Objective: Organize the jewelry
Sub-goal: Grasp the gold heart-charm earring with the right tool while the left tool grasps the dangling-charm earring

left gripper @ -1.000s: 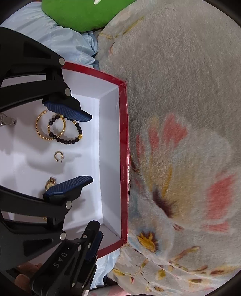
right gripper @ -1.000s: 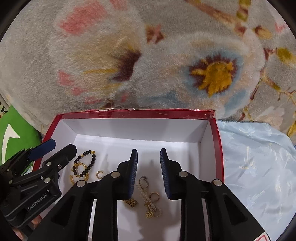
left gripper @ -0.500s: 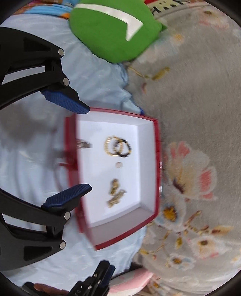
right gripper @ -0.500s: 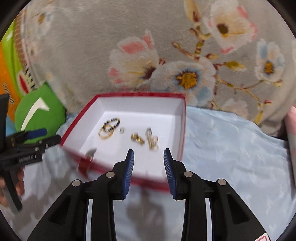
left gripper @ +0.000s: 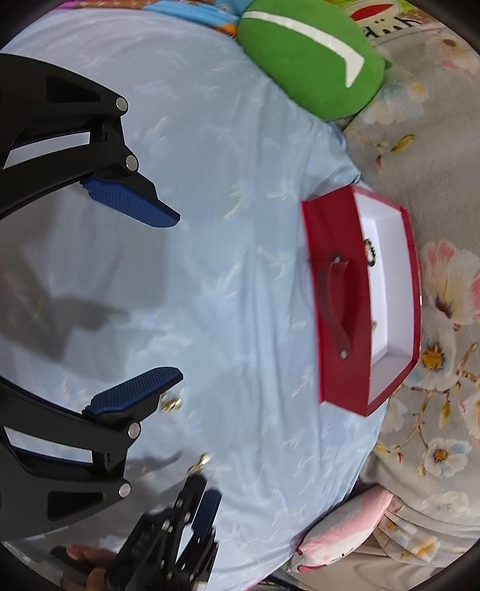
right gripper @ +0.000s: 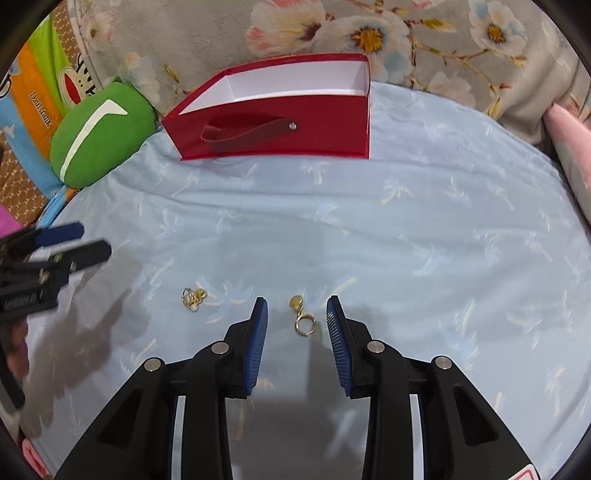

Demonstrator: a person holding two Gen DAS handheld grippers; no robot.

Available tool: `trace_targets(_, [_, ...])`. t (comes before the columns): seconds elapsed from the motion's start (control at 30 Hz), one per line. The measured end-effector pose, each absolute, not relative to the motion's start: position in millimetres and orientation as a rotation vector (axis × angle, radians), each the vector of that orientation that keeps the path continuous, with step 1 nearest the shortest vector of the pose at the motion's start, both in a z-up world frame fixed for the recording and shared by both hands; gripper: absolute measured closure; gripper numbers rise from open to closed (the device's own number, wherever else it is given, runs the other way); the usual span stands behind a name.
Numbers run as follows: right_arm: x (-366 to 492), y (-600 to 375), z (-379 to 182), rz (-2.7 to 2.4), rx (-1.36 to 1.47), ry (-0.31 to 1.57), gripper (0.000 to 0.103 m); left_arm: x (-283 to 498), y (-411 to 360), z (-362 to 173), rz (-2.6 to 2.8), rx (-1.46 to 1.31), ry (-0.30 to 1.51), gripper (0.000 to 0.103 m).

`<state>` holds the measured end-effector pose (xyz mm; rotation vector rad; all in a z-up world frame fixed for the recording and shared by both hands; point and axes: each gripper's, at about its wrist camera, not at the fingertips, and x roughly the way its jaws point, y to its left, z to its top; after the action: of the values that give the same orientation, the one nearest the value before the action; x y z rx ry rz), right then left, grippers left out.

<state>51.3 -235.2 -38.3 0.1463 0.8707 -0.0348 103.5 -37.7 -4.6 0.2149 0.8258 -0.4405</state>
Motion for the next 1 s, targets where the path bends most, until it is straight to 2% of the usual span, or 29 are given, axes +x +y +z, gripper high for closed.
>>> trace_targets(0.1, [53.5,-231.5,-46.3,-0.043,0.146,0.883,0.071,89.0,-42.0,-13.3,-0.441,0.206,0.837,0.027])
trace_targets(0.27, [54.5,-231.3,-55.8,-0.065,0.141,0.897,0.077,78.5,-45.0,-24.1,-0.445,0.197,0.865,0.027])
trace_targets(0.43, [54.8,-235.1,-56.7,-0.084,0.153,0.892,0.092,79.4,-50.4,-28.1,-0.446,0.192,0.877,0.027])
trace_targets(0.97, [24.2,-257.3,-38.0,-0.119,0.250,0.841,0.093,102.1,-93.3,-43.8,-0.485,0.166,0.917,0.028])
trace_targets(1.0, [22.9,-258.4,-38.2,-0.117,0.255,0.844,0.101,103.1,-97.0,-46.2,-0.488,0.164,0.923,0.029])
